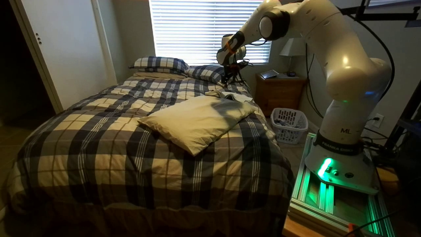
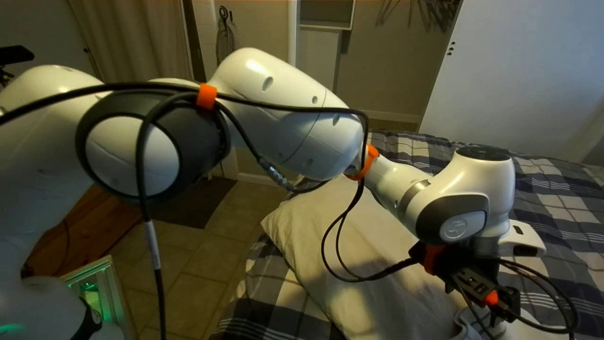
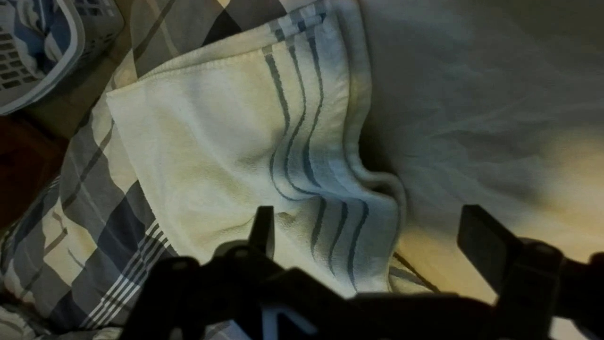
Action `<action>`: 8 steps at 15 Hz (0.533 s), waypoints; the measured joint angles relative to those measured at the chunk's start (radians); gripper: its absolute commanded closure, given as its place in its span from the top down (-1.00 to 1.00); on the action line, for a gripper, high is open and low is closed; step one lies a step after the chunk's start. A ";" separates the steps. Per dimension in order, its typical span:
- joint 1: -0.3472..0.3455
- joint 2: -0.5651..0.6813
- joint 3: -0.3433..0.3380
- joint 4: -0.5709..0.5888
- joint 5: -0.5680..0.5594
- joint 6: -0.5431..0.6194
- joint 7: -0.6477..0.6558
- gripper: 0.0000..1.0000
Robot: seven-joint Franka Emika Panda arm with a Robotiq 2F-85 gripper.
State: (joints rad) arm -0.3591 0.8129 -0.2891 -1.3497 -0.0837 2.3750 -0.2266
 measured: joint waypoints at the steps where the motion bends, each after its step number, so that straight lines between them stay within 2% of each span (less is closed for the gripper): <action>1: -0.002 0.021 0.000 0.019 -0.001 0.001 0.000 1.00; 8: -0.009 0.140 0.001 0.099 -0.032 -0.006 0.000 1.00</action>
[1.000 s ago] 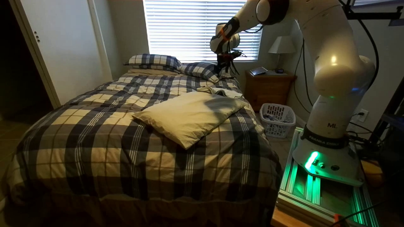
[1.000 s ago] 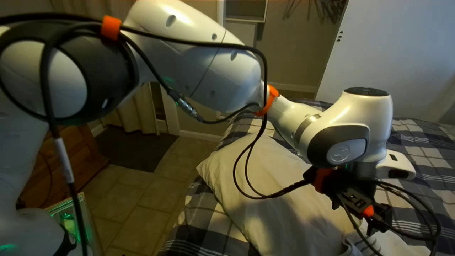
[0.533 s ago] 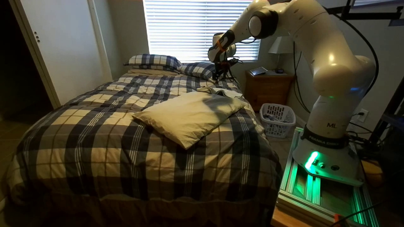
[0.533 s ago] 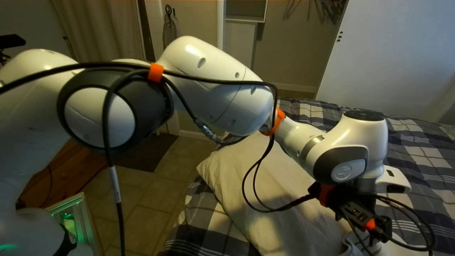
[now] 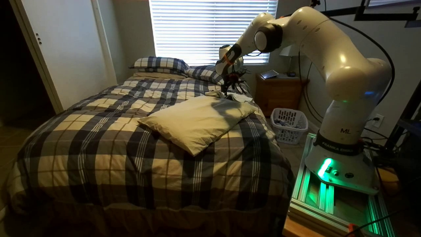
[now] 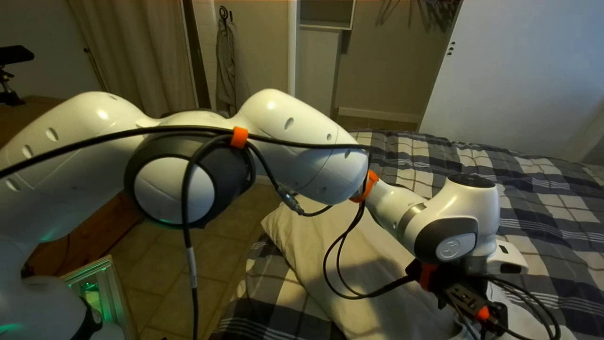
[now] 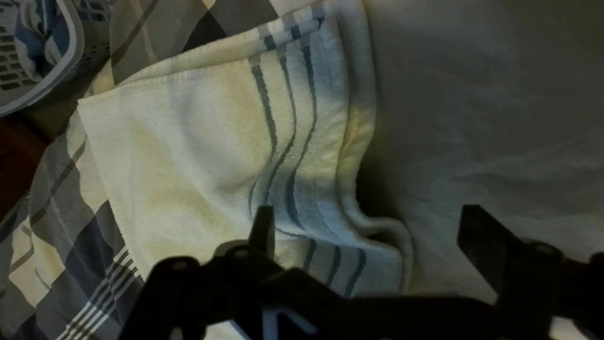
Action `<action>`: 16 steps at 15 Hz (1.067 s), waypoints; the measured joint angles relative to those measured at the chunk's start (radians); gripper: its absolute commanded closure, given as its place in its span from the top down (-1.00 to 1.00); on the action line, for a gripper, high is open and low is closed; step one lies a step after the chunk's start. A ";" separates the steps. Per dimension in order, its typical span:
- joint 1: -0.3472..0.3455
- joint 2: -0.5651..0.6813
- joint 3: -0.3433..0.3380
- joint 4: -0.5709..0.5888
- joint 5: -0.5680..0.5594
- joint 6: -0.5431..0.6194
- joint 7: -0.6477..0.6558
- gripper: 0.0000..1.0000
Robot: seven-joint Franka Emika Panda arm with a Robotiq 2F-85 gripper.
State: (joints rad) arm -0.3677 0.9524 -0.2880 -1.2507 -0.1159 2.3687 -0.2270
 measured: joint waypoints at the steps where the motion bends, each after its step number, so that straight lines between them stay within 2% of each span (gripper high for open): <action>1: -0.001 0.011 0.000 0.006 -0.007 -0.002 0.000 1.00; 6: -0.007 0.048 -0.003 0.032 -0.040 -0.008 0.000 0.97; 7: -0.008 0.052 -0.005 0.036 -0.046 -0.008 0.000 0.62; 9: -0.010 0.060 -0.009 0.044 -0.055 -0.008 0.000 0.39; 16: -0.015 0.070 -0.017 0.063 -0.064 0.005 0.000 -0.63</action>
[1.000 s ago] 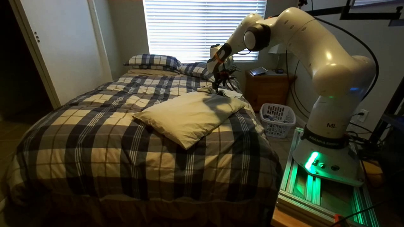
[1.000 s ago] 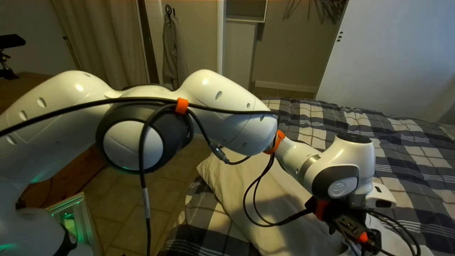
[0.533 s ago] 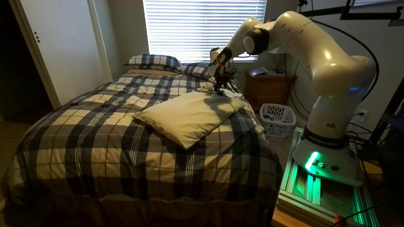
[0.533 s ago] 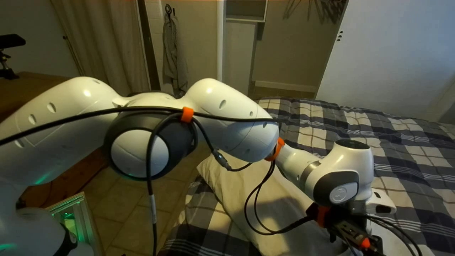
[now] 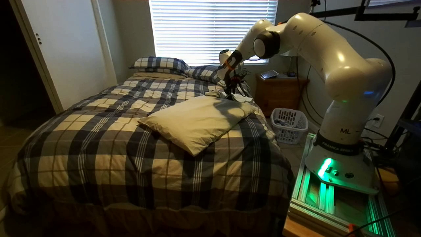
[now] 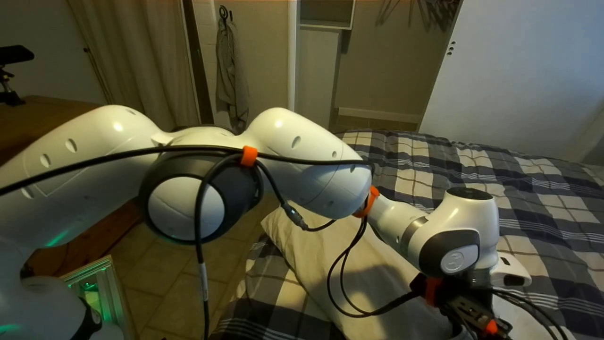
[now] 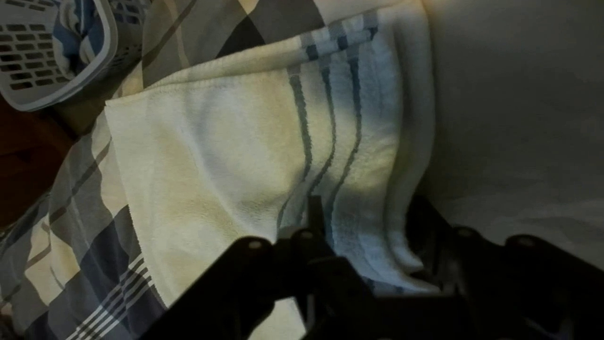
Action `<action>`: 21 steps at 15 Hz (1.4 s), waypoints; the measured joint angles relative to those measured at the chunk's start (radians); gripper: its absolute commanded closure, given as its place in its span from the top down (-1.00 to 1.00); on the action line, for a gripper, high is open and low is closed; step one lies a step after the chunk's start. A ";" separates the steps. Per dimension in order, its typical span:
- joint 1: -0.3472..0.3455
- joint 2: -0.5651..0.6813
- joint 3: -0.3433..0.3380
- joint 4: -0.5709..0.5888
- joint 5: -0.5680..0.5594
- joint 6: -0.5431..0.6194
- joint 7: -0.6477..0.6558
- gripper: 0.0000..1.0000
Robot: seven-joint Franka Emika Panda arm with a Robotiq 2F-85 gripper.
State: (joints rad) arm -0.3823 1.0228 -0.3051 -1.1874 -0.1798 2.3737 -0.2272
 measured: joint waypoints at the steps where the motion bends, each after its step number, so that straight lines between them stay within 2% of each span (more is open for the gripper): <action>1: 0.000 0.001 0.000 0.000 0.000 0.004 0.000 -0.76; 2: 0.000 0.002 0.001 0.001 0.000 0.006 0.000 -0.89; 5: -0.003 0.010 0.003 0.007 0.000 0.007 0.000 -1.00; 7: -0.005 0.014 0.004 0.014 0.002 0.007 0.000 -0.92; 11: -0.008 -0.018 0.001 0.013 0.012 0.005 0.006 -0.92; 21: 0.007 -0.273 0.027 -0.042 0.084 -0.121 0.041 -0.92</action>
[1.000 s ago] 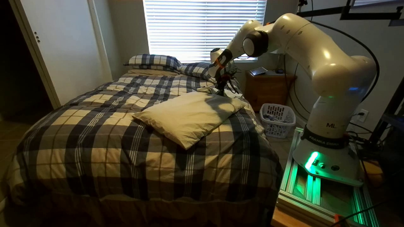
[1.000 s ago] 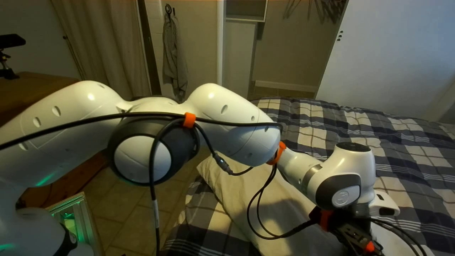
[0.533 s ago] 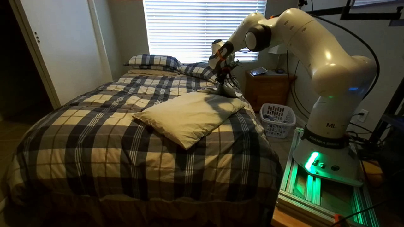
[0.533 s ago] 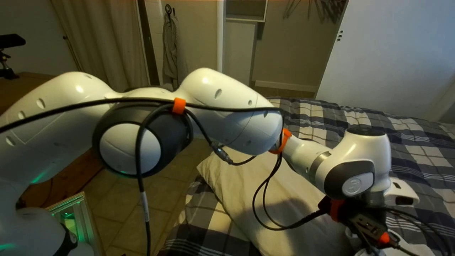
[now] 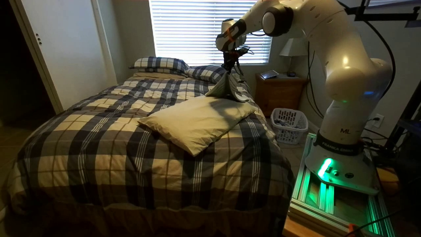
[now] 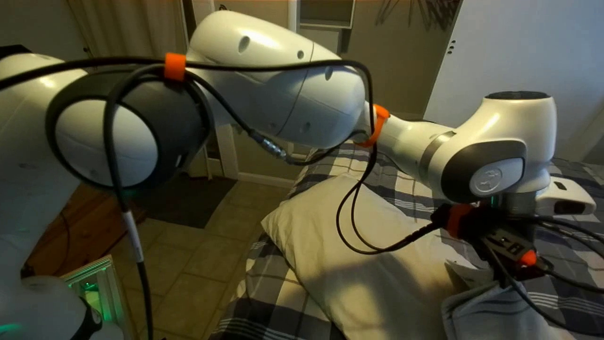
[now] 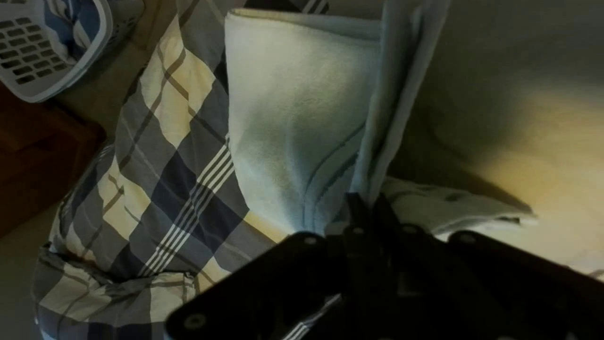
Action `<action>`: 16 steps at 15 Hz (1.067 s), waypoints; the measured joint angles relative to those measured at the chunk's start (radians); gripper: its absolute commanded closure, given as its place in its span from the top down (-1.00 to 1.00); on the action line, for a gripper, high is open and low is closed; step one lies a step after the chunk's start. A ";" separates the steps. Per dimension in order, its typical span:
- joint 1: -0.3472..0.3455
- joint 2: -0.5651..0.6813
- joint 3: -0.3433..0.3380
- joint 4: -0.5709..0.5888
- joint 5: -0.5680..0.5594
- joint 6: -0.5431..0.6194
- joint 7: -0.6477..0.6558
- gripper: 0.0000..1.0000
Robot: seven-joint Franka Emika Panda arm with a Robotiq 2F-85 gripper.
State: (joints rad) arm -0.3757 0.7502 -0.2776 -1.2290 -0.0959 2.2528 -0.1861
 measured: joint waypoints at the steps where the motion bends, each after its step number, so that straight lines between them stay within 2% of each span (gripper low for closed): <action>1: 0.005 -0.017 0.006 0.000 0.006 -0.008 0.003 -0.92; 5: 0.029 -0.065 0.039 0.002 0.028 -0.033 0.004 -0.92; 10: 0.040 -0.084 0.129 0.013 0.079 -0.095 -0.018 -0.92; 16: 0.040 -0.084 0.238 0.035 0.179 -0.299 -0.084 -0.92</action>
State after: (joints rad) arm -0.3361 0.6665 -0.0399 -1.1944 0.0827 1.9541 -0.2701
